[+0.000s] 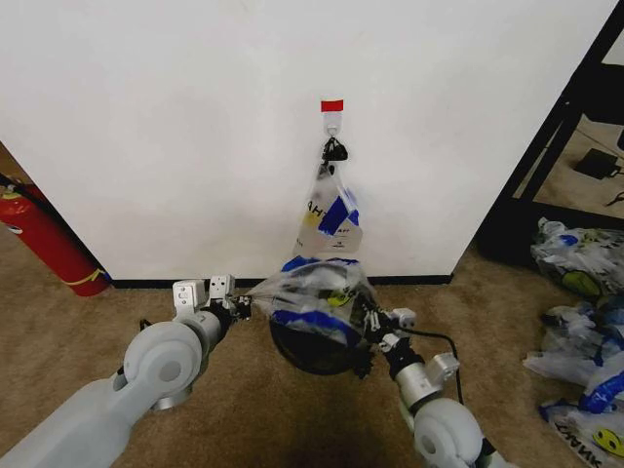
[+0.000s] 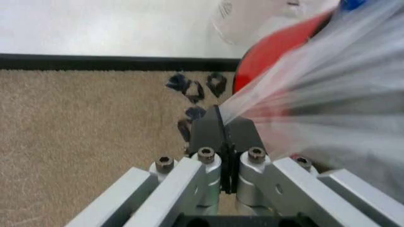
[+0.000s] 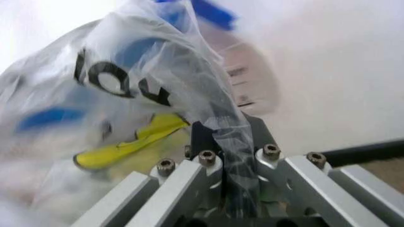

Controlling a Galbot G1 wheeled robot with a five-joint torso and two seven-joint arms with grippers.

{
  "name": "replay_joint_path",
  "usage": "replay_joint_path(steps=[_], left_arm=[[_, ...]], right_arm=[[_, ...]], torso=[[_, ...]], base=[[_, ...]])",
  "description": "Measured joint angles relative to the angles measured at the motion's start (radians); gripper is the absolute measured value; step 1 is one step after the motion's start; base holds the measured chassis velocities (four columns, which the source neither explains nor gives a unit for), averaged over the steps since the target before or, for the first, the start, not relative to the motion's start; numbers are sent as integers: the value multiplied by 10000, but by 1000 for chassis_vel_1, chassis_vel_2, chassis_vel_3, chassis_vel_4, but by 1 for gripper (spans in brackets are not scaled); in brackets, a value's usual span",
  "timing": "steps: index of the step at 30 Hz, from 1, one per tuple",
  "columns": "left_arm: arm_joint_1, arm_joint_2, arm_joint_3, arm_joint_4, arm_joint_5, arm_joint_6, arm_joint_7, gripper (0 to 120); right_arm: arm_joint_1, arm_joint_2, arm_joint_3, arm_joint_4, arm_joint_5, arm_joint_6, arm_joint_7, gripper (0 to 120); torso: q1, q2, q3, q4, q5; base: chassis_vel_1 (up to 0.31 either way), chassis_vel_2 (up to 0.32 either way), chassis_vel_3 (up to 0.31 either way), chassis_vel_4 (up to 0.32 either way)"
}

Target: Pick up the garbage bag from the wall and place it over the trash bin.

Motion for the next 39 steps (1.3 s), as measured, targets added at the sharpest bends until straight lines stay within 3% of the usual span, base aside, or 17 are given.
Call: replay_joint_path(steps=[6,15,25,31,35,37,39], left_arm=[[686,-254,163,-458,471,9,72,0],[767,-655,319,110,829,-65,237,0],[1642,-714,310,-50,1295,-12,688,0],[1797,-546,-24,-783,1392,164,535,18],[2159,-415,-309,-1437,1634,345,54,38],[2164,-411,-313,-1449,1641,347,51,38],[2357,-348,-621,-1818,1781,371,-87,48]], right_arm=[[245,187,94,307,1299,-707,1366,0],[-372,-145,175,788,1925,-1267,708,0],[-127,-38,425,1010,3232,-1496,1449,0],[56,-2,334,807,3126,-1494,1633,0],[43,111,405,727,3016,-1495,1797,0],[28,116,423,727,3009,-1495,1801,0],[-110,140,610,673,2910,-1495,1865,0]], torso=[[0,0,0,0,1],[0,0,0,-3,0],[0,0,0,1,0],[0,0,0,-2,1],[0,0,0,6,1],[0,0,0,6,1],[0,0,0,-6,-3]], base=[[0,0,0,0],[0,0,0,0],[0,0,0,0],[0,0,0,0],[0,0,0,0],[0,0,0,0],[0,0,0,0]])
